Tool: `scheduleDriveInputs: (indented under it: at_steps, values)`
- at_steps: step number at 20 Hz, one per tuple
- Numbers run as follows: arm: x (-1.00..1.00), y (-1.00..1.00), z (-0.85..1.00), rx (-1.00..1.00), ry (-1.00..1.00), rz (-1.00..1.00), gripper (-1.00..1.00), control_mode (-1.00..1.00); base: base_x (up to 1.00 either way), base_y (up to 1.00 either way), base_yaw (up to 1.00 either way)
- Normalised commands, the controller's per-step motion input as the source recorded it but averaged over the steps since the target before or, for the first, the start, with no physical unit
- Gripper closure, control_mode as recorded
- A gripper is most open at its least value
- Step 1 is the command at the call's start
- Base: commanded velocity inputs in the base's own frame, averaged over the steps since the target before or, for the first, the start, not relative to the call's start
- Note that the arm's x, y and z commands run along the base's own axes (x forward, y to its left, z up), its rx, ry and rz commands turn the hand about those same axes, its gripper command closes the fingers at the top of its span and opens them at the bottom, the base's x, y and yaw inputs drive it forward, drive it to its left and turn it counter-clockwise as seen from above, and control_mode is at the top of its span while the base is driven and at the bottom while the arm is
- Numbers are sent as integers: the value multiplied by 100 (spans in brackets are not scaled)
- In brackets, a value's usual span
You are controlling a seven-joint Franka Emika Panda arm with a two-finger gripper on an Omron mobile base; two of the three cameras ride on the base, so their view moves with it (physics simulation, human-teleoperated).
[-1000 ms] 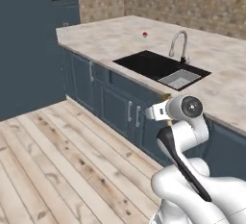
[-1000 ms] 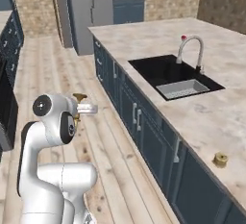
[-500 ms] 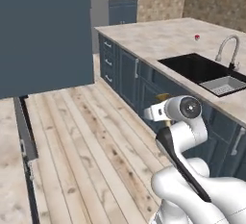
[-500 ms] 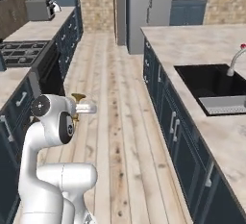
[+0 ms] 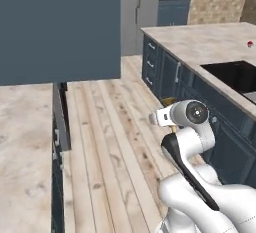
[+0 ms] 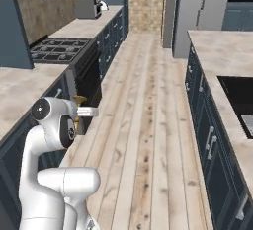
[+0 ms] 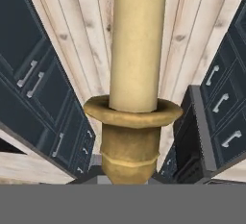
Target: Pick the candle and candle from the dining table and place them in the open cabinet. Close the cabinet after placing the objects.
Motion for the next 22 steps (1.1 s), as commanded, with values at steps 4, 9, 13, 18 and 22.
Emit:
scheduleDriveInputs:
  at_steps: [4, 9, 13, 18, 22]
  values:
    - [0, 0, 0, 0, 0, 0, 100, 100, 0, 0, 37]
    - [0, 0, 0, 0, 0, 0, 100, 100, 0, 1, 38]
    - [0, 0, 0, 0, 0, 0, 100, 100, -4, 6, 39]
    - [0, 0, 0, 0, 0, 0, 100, 100, -13, 6, 40]
    - [0, 0, 0, 0, 0, 0, 100, 100, -11, 0, 40]
